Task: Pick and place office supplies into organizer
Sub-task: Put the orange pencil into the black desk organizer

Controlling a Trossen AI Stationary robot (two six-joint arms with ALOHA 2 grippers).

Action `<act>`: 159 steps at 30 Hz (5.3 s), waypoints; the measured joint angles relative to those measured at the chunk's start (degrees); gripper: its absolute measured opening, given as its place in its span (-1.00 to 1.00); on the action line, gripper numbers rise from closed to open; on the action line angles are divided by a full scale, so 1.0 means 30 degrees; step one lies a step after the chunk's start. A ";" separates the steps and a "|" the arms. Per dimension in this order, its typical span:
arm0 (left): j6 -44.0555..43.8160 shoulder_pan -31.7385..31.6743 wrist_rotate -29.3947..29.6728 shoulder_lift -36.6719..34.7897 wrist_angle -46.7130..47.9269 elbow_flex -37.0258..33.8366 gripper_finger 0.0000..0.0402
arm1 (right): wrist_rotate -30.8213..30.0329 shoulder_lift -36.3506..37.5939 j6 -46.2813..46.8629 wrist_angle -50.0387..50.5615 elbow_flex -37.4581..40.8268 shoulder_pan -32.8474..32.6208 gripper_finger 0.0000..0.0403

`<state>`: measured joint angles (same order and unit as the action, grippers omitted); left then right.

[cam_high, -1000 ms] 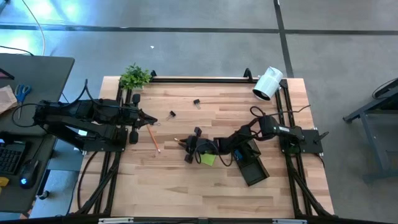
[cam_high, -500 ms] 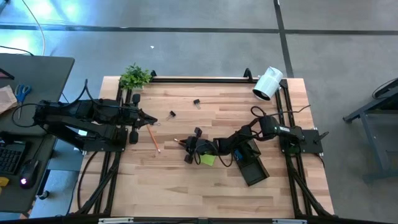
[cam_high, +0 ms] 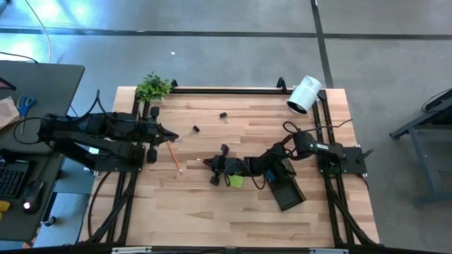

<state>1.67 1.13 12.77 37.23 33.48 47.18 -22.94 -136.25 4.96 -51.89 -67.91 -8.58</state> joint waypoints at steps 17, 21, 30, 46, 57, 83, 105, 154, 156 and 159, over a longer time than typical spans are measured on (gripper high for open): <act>-0.0007 0.0007 -0.0006 0.0000 0.0308 0.0000 -0.99 | 0.1758 0.3998 -0.1196 0.0652 -0.0062 0.1132 -0.88; -0.0015 0.0005 -0.0012 0.0000 0.0561 0.0000 -0.99 | 0.2443 0.4941 -0.0736 0.0692 -0.0062 0.1253 -0.92; -0.0197 0.0002 -0.0020 0.0000 0.0929 0.0000 -0.99 | 0.1224 0.9439 -0.0718 0.6676 -0.0062 0.1005 -0.88; -0.0330 0.0001 -0.0107 0.0000 0.0598 0.0000 -0.99 | -1.2181 2.1680 0.5308 1.0202 1.2354 -0.5002 -0.93; -0.0522 0.0007 -0.0102 0.0051 0.0246 0.0000 -0.99 | -1.6134 2.3068 0.5760 0.7880 1.5821 -0.7614 -0.85; -0.0538 0.0007 -0.0092 0.0051 0.0319 0.0000 -0.99 | -1.6452 2.3043 0.7838 1.0356 1.5821 -0.7774 -0.52; -0.0648 0.0007 -0.0092 0.0051 0.0290 0.0000 -0.99 | -1.2021 2.3047 0.7209 1.0158 1.5765 -0.6156 -0.45; -0.0801 0.0001 -0.0741 0.0051 0.0449 -0.0007 -0.99 | -0.5481 1.9419 1.1553 3.2321 0.4130 -0.4082 -0.45; -0.0801 0.0007 -0.0741 0.0051 0.0445 -0.0007 -0.99 | -0.5310 1.9419 1.1704 3.2370 0.4139 -0.4073 -0.45; -0.0801 0.0007 -0.0741 0.0051 0.0455 -0.0007 -0.99 | -0.5288 1.9414 1.1704 3.2345 0.4142 -0.4170 -0.45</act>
<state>-0.73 1.15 10.55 37.39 34.84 47.16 -38.80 -78.01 40.07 45.15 -55.48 -21.09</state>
